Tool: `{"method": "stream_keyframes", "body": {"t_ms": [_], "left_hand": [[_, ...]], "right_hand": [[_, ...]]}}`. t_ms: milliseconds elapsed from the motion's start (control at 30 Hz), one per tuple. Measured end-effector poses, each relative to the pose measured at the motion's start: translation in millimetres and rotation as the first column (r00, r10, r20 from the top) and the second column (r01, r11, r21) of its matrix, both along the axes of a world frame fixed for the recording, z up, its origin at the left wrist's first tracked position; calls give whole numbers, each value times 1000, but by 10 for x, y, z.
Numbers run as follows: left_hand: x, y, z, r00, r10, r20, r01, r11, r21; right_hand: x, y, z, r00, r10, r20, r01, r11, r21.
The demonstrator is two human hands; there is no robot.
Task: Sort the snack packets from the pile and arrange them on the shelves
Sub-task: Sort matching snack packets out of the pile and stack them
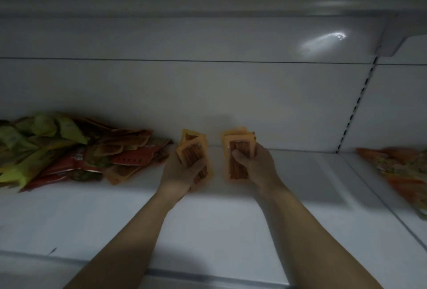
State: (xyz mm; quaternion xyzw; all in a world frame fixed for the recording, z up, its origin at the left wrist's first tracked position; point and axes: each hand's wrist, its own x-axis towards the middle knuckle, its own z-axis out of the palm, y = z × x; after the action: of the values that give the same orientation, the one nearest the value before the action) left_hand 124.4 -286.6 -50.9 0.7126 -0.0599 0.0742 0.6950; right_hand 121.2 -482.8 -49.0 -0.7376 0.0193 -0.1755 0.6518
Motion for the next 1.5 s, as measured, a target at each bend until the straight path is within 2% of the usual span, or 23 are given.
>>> {"method": "stream_keyframes", "body": {"t_ms": [67, 200, 333, 467, 733, 867, 1033, 1133, 1300, 1500], "left_hand": [[24, 2, -3, 999, 36, 41, -38, 999, 29], [24, -10, -17, 1000, -20, 21, 19, 998, 61], [3, -15, -17, 999, -34, -19, 36, 992, 122], [-26, -8, -8, 998, -69, 4, 67, 986, 153], [25, 101, -23, 998, -7, -58, 17, 987, 160], [87, 100, -34, 996, -26, -90, 38, 989, 141], [132, 71, -27, 996, -79, -47, 88, 966, 243], [21, 13, 42, 984, -174, -42, 179, 961, 212], [-363, -163, 156, 906, -412, -97, 418, 907, 54], [-630, -388, 292, 896, -445, 16, 439, 888, 138]], "right_hand": [[-21, 58, 12, 1000, 20, 11, -19, 1000, -15], [8, 102, -45, 995, 91, 40, -89, 995, -39], [36, 77, -62, 992, 124, 20, -121, 986, -117], [29, 77, -82, 992, 123, -23, -125, 966, -224], [-113, 208, -107, 984, -159, -79, 133, 956, -261], [-183, 273, -63, 955, -288, -79, 246, 909, -336], [-426, 294, 17, 889, -457, -41, 425, 854, -300], [-699, 292, 40, 898, -439, 16, 420, 847, -326], [-1046, 152, 136, 895, -444, 32, 423, 826, -372], [-1512, -84, 196, 874, -483, 49, 481, 848, -223]]}}
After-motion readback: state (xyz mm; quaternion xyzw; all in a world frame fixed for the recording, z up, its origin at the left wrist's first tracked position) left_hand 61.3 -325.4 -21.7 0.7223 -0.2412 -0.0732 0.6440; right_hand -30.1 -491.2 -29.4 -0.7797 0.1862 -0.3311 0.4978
